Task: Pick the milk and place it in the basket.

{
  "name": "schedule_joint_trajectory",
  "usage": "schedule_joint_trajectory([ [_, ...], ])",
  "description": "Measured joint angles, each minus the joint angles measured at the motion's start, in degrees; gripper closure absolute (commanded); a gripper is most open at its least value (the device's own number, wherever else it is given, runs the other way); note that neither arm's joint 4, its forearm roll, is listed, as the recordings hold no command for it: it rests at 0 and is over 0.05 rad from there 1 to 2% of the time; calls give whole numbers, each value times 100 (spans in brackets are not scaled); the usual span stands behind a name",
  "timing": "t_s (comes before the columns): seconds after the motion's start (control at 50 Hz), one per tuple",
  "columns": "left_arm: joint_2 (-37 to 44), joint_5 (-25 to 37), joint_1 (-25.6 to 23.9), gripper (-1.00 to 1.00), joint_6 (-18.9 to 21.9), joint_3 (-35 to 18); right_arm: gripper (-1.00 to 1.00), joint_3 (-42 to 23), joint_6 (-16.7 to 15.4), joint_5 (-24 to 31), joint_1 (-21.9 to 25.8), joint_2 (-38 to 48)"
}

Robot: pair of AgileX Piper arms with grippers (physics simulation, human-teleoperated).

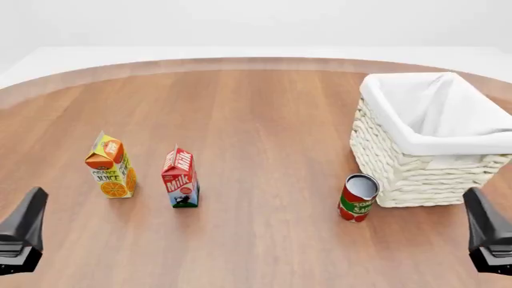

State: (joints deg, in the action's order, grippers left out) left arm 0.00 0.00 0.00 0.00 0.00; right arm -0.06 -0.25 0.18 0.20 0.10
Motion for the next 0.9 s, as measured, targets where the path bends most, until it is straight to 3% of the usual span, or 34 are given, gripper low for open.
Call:
schedule_joint_trajectory([
  [0.42,0,0,0,-100,0,0,-100,-6,50,125,77,3],
  [0.66,0,0,0,-100,0,0,-100,-130,258,39,-7,324],
  [0.9,0,0,0,-100,0,0,-100,-563,455,438,-1,329],
])
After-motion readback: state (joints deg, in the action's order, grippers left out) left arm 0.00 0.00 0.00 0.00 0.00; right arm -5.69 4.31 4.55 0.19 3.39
